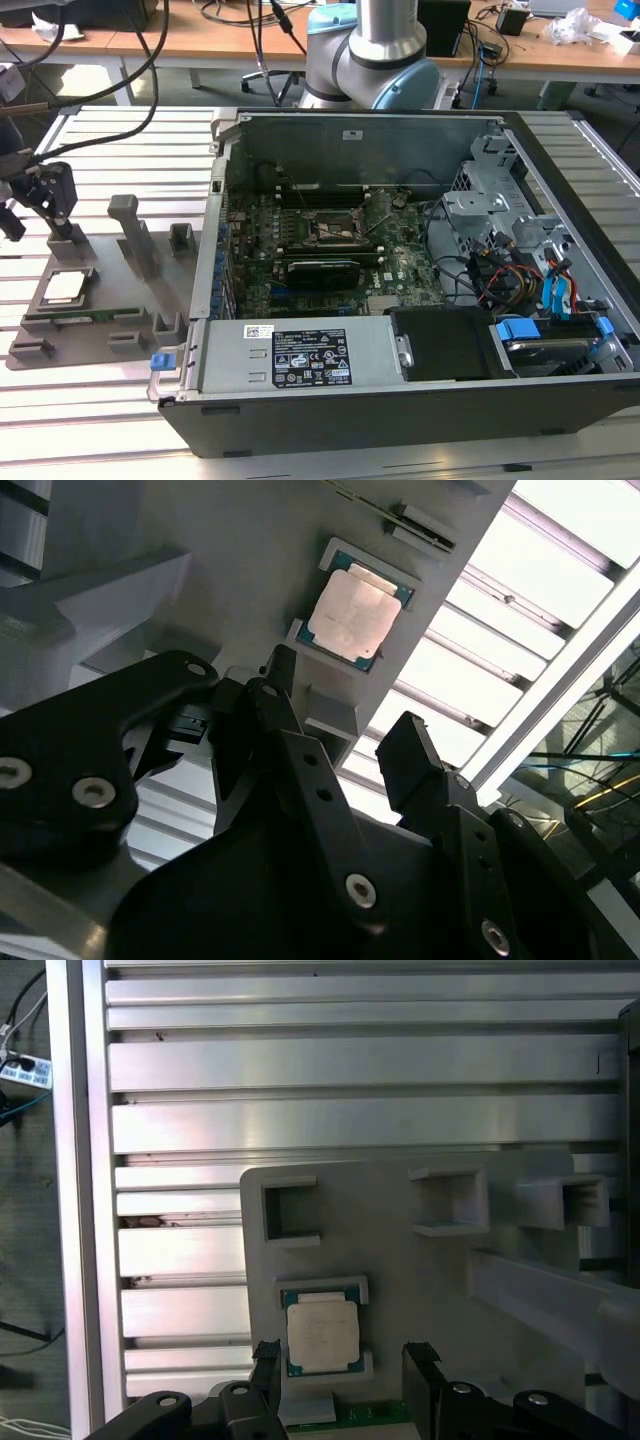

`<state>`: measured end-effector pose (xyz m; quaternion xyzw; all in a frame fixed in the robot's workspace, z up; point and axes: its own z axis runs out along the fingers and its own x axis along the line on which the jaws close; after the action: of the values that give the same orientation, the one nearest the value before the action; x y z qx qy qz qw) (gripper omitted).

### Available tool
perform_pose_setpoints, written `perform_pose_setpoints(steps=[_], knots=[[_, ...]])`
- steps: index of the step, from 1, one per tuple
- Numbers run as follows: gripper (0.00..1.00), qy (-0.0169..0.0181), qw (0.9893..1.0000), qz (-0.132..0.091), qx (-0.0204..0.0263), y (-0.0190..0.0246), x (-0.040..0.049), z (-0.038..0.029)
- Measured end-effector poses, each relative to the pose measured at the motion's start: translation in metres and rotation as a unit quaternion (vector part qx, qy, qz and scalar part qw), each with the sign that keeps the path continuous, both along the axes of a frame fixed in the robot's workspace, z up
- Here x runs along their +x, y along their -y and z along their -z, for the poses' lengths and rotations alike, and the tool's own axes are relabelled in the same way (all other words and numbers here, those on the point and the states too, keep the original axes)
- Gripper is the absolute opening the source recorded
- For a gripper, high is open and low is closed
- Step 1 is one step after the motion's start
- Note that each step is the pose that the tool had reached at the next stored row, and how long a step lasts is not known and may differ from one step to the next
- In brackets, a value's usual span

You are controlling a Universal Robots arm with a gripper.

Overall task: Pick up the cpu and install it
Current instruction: 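Pick up the cpu and move it towards the insertion slot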

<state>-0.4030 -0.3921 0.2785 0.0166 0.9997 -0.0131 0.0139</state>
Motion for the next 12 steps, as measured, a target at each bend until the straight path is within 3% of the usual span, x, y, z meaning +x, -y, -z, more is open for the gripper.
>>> perform_pose_setpoints(steps=[4,7,12], knots=[[0.6,0.0001,1.0,0.0,0.0,0.0,0.0,0.0025],[0.6,0.0,1.0,0.0,0.0,0.0,0.0,0.0096],[0.6,-0.0001,1.0,-0.002,-0.0004,0.0,-0.0002,0.0148]])
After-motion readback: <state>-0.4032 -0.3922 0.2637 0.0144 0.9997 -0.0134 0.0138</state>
